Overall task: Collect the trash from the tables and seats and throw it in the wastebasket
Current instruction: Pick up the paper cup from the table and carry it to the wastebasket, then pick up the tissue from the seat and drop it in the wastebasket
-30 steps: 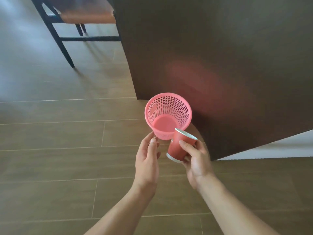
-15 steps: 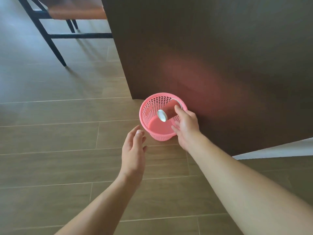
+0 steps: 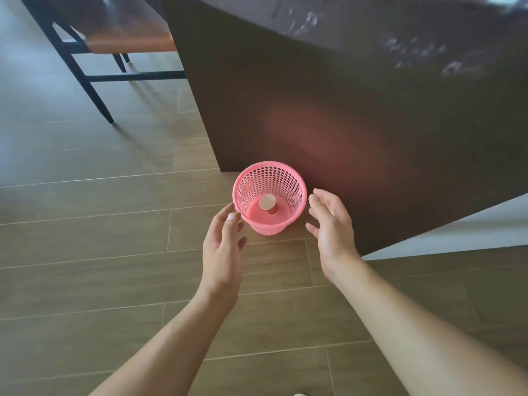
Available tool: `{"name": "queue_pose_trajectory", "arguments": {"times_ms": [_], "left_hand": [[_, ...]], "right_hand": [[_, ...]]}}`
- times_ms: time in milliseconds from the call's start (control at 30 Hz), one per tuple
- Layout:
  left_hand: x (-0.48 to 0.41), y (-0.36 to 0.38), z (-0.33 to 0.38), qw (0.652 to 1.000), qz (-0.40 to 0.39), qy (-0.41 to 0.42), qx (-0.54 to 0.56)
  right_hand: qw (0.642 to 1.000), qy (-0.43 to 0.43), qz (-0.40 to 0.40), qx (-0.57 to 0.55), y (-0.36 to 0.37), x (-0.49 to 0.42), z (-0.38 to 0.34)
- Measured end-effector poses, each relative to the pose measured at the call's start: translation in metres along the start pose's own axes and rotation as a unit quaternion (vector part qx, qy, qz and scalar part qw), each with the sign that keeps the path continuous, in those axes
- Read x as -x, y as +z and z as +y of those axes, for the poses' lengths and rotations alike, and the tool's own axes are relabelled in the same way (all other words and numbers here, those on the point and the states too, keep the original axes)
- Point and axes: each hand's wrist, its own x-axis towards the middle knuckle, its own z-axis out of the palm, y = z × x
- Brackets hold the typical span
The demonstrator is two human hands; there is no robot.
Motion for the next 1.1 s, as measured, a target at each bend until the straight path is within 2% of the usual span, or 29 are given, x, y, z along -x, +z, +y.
{"name": "queue_pose_trajectory", "arguments": {"times_ms": [333,1100], "left_hand": [[0.067,-0.017,0.073,0.996,-0.068,0.056,-0.006],[0.289,-0.129,0.277,0.975,-0.171,0.138,-0.028]], "right_hand": [[0.995,-0.096,-0.012,0.017,-0.004,0.094,-0.06],[0.983,-0.141,0.082,-0.083,-0.018,0.412,-0.237]]}}
